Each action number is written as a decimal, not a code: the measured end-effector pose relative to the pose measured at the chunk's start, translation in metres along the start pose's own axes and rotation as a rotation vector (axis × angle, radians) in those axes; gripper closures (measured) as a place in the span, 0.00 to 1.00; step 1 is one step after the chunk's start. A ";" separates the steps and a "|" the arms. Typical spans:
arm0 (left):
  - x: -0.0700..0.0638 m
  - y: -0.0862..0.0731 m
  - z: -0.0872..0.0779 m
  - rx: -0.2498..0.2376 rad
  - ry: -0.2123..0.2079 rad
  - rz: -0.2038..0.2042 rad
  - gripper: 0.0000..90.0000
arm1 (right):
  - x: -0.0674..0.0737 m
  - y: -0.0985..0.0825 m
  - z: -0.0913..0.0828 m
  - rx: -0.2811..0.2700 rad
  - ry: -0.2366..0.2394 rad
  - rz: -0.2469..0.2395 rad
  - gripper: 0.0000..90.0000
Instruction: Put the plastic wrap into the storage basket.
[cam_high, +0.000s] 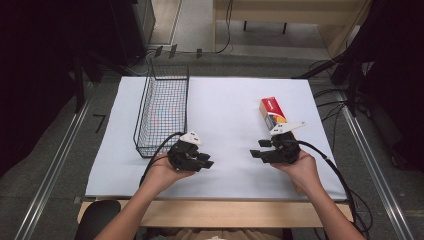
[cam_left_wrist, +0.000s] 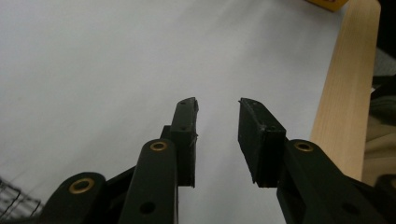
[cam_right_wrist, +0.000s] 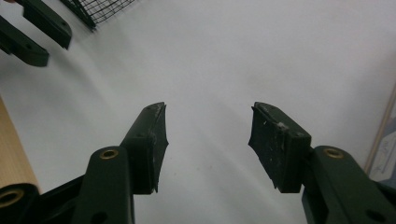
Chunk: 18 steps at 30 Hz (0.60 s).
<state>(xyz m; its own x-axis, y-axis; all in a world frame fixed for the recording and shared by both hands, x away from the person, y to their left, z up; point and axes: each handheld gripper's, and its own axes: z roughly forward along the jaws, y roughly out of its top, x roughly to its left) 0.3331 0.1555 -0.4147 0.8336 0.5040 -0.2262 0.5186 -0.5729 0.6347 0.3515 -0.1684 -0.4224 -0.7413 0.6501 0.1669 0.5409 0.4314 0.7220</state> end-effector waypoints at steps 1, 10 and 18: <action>0.002 -0.001 -0.002 -0.004 0.010 -0.013 0.72 | 0.000 0.000 0.000 -0.002 0.004 -0.002 0.50; 0.011 -0.003 -0.003 0.007 0.019 -0.052 0.45 | -0.006 0.000 0.002 0.027 0.002 0.054 0.42; 0.011 -0.002 -0.006 0.013 0.016 -0.059 0.40 | -0.006 -0.004 0.001 0.031 -0.028 0.044 0.43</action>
<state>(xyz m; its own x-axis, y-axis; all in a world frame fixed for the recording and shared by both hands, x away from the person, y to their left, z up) 0.3398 0.1663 -0.4142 0.7983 0.5473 -0.2514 0.5694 -0.5497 0.6112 0.3547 -0.1735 -0.4269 -0.7053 0.6859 0.1791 0.5851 0.4205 0.6934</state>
